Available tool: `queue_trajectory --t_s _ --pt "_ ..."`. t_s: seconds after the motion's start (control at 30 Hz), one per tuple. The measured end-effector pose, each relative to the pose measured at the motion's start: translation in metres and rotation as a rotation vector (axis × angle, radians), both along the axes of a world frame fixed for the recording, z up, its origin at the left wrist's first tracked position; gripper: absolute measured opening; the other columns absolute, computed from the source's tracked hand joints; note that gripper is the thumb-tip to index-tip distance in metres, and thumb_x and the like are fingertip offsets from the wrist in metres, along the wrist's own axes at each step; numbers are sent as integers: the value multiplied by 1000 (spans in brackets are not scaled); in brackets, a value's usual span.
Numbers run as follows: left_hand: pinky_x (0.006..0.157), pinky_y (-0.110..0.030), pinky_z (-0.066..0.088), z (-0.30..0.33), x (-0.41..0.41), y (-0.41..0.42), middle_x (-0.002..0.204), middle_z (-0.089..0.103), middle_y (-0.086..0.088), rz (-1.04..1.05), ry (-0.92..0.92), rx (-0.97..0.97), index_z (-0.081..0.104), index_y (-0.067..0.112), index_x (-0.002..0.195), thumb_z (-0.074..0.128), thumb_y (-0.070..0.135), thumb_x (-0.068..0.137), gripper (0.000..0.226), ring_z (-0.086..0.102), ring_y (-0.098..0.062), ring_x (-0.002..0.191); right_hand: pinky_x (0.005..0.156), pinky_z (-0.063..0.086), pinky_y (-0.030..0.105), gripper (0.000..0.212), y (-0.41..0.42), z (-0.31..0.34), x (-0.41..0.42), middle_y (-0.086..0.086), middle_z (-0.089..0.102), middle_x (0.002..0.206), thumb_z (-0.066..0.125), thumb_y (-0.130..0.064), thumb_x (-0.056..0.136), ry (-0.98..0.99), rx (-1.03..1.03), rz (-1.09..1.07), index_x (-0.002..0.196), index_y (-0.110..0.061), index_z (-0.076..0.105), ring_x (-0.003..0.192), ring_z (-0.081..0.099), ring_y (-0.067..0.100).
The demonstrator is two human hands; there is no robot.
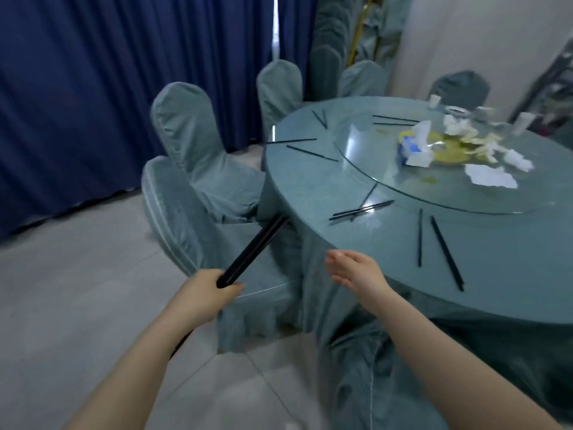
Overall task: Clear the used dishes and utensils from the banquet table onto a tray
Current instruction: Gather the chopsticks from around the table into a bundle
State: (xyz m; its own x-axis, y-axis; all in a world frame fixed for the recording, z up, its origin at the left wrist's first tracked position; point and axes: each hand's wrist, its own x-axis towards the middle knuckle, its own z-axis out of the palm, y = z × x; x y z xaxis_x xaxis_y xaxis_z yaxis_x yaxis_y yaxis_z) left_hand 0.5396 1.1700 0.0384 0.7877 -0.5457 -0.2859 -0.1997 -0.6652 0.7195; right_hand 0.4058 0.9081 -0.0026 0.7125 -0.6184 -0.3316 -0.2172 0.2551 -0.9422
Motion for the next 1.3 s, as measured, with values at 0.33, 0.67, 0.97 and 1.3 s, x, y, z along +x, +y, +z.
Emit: queue_trajectory --t_s 0.33,0.67,0.97,1.3 --pt "40 -21 34 -14 103 -173 42 42 6 -100 110 -92 64 8 81 65 36 88 29 41 -9 36 67 48 29 22 -187 -62 -21 3 67 83 60 -18 91 443 -384 -445 106 -6 70 74 59 19" --pt "36 -19 29 -42 147 -312 45 38 5 -65 466 -195 62 5 85 58 23 94 20 34 -9 37 108 22 50 82 -283 -113 -38 20 24 149 26 -69 89 1151 -364 -496 141 -6 31 136 20 35" --pt "35 -21 32 -89 180 -370 47 40 6 36 630 -190 58 7 90 60 17 91 10 35 -9 37 96 35 40 43 -288 -136 2 15 48 126 52 -27 96 1045 -655 -452 136 -11 48 116 41 33" --pt "33 -18 32 -105 209 -429 45 39 7 -36 717 -143 54 11 90 57 14 93 5 35 -6 36 89 43 35 30 -319 -123 8 19 56 120 52 -24 96 1200 -428 -233 112 2 53 113 52 34"
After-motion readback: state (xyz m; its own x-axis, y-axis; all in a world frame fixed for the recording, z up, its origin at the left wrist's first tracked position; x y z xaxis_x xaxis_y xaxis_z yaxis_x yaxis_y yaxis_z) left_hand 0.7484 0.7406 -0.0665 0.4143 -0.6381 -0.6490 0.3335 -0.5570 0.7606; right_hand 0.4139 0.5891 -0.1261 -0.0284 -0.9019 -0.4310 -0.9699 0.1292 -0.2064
